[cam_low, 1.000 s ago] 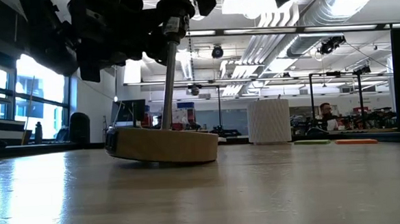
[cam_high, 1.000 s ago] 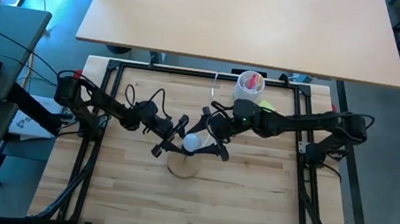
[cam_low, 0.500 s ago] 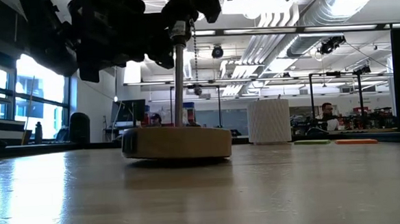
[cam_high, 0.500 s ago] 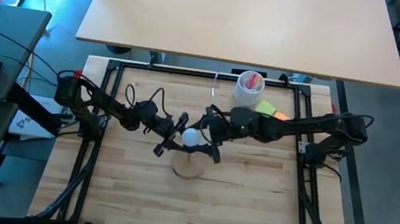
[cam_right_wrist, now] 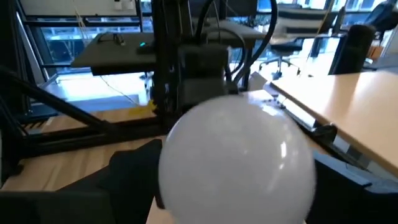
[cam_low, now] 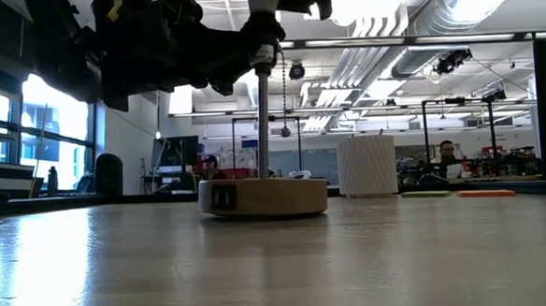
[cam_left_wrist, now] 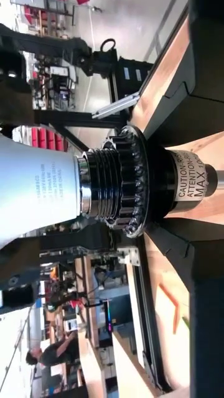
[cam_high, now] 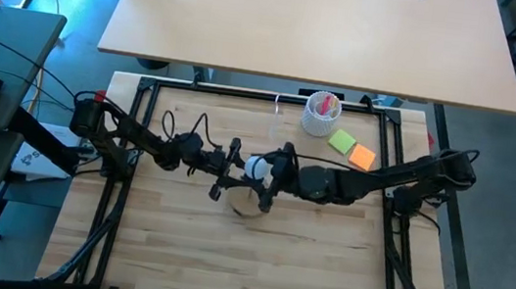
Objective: Screw lightbulb
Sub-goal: Insert the light bulb into the lamp
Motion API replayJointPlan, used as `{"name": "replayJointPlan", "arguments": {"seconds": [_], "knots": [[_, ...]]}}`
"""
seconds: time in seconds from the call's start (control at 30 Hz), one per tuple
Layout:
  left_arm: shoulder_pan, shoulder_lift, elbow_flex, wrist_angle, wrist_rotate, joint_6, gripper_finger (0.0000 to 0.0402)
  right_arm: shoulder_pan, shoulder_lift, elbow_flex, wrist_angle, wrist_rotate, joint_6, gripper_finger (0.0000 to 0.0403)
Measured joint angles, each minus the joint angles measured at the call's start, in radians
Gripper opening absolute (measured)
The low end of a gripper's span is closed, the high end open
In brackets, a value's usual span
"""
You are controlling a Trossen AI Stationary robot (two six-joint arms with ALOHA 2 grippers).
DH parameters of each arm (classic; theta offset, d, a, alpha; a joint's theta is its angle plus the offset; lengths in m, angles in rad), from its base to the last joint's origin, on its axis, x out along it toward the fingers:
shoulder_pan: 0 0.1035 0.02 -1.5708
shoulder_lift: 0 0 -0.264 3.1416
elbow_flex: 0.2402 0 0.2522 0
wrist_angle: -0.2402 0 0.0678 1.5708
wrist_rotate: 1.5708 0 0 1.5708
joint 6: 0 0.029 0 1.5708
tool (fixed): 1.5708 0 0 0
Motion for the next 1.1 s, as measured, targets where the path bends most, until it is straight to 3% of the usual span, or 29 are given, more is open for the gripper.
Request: {"name": "replayJointPlan", "arguments": {"seconds": [0.53, 0.73, 1.0, 1.1], "knots": [[-0.001, 0.000, 0.001, -0.019, -0.005, -0.006, 0.0159, 0.004, -0.011, 0.000, 0.207, -0.015, -0.181, 0.0313], [-0.002, 0.000, 0.001, -0.023, -0.005, -0.011, 0.0159, 0.026, -0.133, 0.000, 0.199, -0.017, -0.246, 0.0314], [0.008, 0.000, 0.001, -0.019, -0.007, -0.046, 0.0159, 0.115, -0.388, 0.000, -0.068, -0.026, -0.230, 0.0314], [0.008, 0.000, 0.002, -0.022, -0.008, -0.046, 0.0159, 0.123, -0.421, -0.013, -0.166, -0.140, -0.174, 0.0314]]}}
